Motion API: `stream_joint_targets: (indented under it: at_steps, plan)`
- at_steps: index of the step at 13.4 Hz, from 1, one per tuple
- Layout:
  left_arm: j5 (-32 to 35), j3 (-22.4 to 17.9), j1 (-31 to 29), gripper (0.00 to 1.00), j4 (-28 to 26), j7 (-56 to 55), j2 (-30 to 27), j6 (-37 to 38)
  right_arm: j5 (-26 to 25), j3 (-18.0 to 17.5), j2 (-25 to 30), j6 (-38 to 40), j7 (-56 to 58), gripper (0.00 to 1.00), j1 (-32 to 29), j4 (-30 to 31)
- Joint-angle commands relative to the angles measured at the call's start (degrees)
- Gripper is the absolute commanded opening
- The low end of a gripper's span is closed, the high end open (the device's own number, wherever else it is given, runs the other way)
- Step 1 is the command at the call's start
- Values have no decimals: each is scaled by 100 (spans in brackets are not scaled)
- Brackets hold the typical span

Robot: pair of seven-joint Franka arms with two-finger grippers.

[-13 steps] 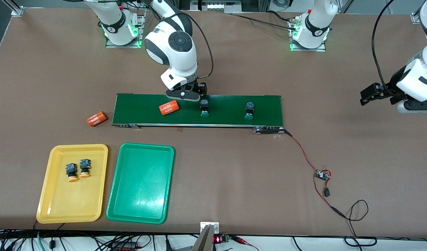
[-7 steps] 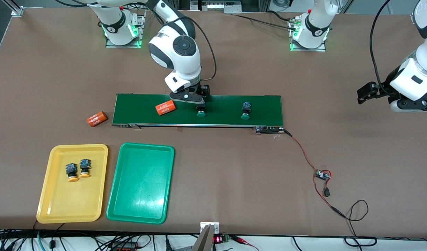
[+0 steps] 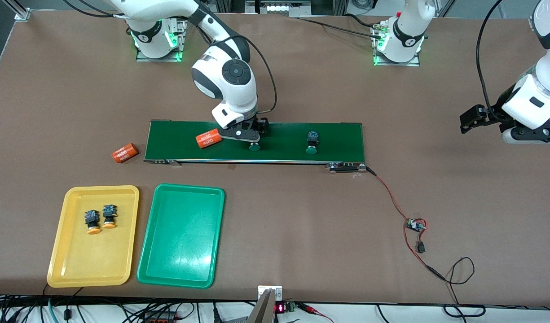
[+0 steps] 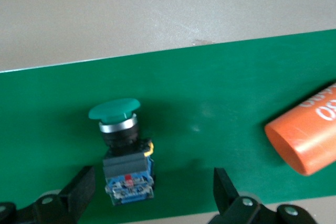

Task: Sort buttons by color to trays
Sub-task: 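Lower the right gripper onto the green button on the belt and grasp it, then carry the green button with the right gripper over the green tray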

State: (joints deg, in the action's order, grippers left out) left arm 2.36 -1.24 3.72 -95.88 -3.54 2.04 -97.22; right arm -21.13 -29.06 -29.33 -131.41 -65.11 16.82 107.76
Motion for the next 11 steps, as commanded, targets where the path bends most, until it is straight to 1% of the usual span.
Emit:
stream_joint_targets:
  at_steps: [1, 3, 4, 8, 10, 11]
  plan:
    - [116, 36, 15, 100, -63, 20, -116, 71, -120, 50, -90, 28, -124, 100, 102, -159]
    - [116, 45, 23, 100, -63, 12, -116, 71, -128, 59, -134, 19, -124, 99, 102, -159]
    - [116, 45, 23, 100, -63, 12, -116, 71, -189, 102, -169, 19, -124, 95, 110, -159]
    - [116, 45, 23, 100, -63, 12, -107, 71, -488, 208, -275, -42, -89, 67, 119, -159]
    - [116, 45, 23, 100, -63, 12, -107, 71, -524, 287, -284, -60, -46, 45, 119, -159]
    - [116, 45, 23, 100, -63, 12, -116, 71, -515, 348, -284, -60, -2, 31, 111, -159]
